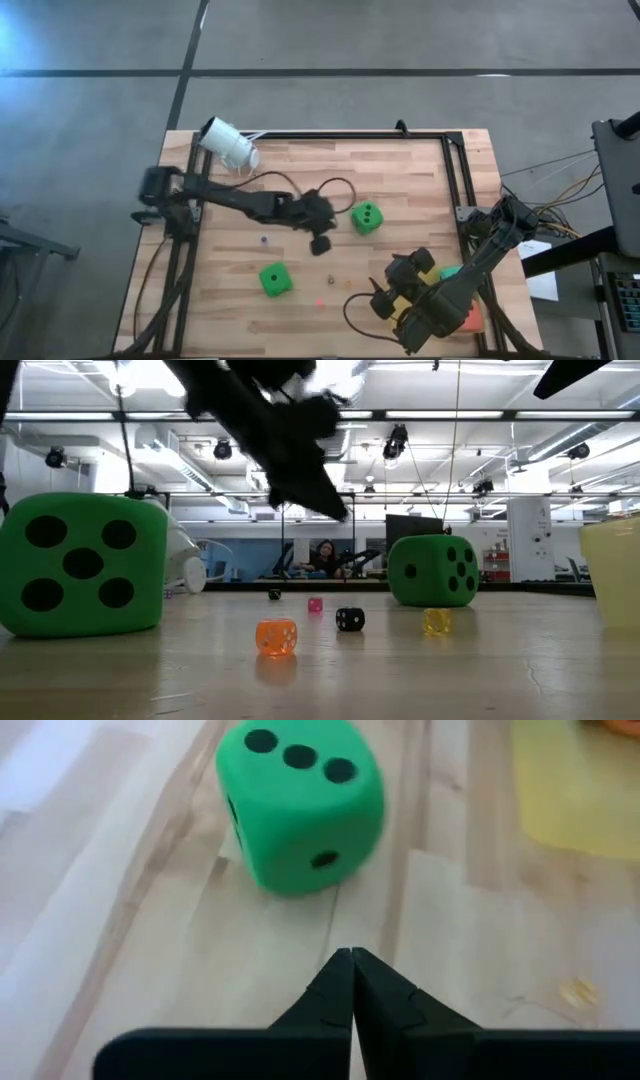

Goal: Pick & Place Dice
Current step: Put the top large green die into the yellow bin

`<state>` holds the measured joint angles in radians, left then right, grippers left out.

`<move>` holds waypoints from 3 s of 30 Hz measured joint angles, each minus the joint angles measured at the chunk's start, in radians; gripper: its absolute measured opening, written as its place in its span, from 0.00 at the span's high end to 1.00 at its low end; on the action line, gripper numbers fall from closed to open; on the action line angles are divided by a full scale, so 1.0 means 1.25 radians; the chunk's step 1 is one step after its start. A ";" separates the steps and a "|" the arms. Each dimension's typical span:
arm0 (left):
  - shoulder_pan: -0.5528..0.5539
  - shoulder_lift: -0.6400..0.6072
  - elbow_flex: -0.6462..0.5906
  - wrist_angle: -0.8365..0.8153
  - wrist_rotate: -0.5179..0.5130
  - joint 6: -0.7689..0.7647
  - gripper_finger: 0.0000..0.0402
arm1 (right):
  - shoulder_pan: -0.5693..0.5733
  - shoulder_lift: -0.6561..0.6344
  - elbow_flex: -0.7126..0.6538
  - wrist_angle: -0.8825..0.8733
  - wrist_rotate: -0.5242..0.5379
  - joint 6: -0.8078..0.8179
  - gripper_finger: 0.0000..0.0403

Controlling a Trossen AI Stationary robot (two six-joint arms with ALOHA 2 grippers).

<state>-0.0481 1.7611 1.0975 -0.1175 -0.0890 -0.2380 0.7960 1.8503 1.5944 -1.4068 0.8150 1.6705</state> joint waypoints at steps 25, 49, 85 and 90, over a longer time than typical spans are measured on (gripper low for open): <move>-0.209 -0.561 -0.307 0.003 -0.085 -0.003 0.99 | -0.407 -0.080 -0.001 0.059 -0.295 -0.340 0.01; -0.209 -0.558 -0.307 -0.007 -0.085 -0.025 0.99 | -0.577 -0.082 -0.167 0.225 -0.384 -0.526 0.01; -0.209 -0.558 -0.307 -0.012 -0.085 -0.038 0.99 | -0.612 -0.087 -0.300 0.386 -0.420 -0.585 0.01; -0.209 -0.558 -0.307 -0.012 -0.085 -0.040 0.99 | -0.613 -0.087 -0.329 0.455 -0.456 -0.602 0.01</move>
<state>-0.3088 1.0637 0.7139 -0.1326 -0.1947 -0.2878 0.0299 1.7420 1.1827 -0.8385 0.2446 0.9180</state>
